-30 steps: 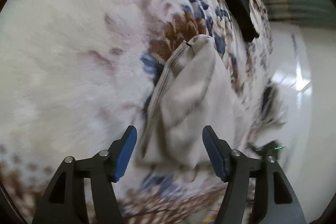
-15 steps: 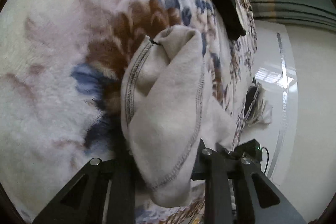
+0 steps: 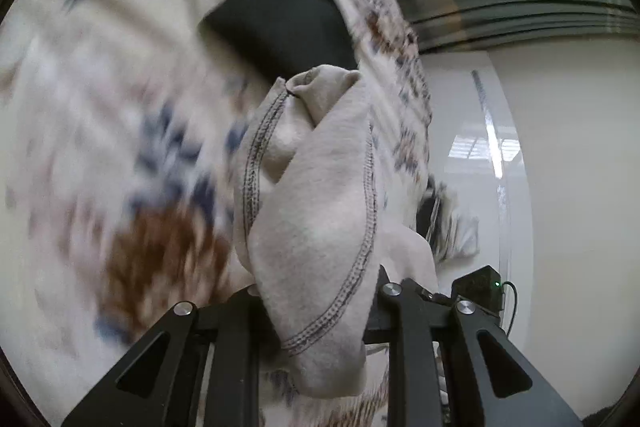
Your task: Fold small clothes
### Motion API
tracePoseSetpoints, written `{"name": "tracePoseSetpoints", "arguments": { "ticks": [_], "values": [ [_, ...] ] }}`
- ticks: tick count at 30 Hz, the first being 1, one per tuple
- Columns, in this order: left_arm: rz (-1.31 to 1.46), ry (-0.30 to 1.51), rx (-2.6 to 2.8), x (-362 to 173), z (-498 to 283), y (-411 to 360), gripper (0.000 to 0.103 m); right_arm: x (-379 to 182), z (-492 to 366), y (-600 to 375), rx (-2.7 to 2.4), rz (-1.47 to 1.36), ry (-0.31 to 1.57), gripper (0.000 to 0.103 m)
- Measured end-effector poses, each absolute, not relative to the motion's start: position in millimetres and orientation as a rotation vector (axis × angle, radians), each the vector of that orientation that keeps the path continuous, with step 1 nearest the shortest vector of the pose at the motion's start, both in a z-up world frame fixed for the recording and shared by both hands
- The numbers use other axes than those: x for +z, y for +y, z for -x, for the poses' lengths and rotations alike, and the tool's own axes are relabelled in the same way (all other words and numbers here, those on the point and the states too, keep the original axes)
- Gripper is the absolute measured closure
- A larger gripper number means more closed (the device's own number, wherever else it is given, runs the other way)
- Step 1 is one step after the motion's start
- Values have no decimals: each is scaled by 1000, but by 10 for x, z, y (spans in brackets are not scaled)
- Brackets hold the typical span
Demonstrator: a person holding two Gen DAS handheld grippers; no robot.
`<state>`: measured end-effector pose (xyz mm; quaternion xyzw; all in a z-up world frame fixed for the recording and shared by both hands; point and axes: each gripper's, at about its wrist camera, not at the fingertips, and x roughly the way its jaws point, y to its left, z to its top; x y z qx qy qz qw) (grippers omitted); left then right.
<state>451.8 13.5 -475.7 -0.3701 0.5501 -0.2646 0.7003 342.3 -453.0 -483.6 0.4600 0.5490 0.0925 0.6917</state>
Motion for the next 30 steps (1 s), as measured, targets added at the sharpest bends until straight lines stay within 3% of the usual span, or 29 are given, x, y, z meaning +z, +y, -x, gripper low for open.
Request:
{"name": "tracePoseSetpoints", "arguments": {
  "ticks": [9,16,20,21,23,24,25,27,29,30],
  "values": [
    [759,1067,-542,-4727,-6334,-41,84,-4489,-5534,-4629,301,-912,1107,85],
    [623,1114,-462,-5301,-7211,-76,83,-4891,-7087,-4536,306,-759,1159,85],
    [590,1153,-473,-5470,-7274,-23,77,-5232,-7370,-4477,268,-673,1240,85],
    [573,1162,-470,-5446,-7271,-21,73,-5280,-7360,-4458,257,-653,1255,81],
    [509,1165,-422,-5366,-7276,-29,65,-5339,-7373,-4364,166,-520,1316,52],
    [446,1152,-377,-5285,-7259,-59,57,-5322,-7353,-4302,100,-437,1334,36],
    [359,1120,-321,-5178,-7209,-111,43,-5283,-7312,-4226,54,-360,1337,27],
    [245,1048,-251,-5017,-7109,-199,30,-5209,-7231,-4105,-35,-256,1331,13],
    [173,1024,-208,-4938,-7053,-293,4,-5111,-7134,-3965,-133,-144,1297,4],
    [129,1020,-174,-4930,-7058,-347,0,-5069,-7116,-3920,-163,-112,1284,0]
  ]
}}
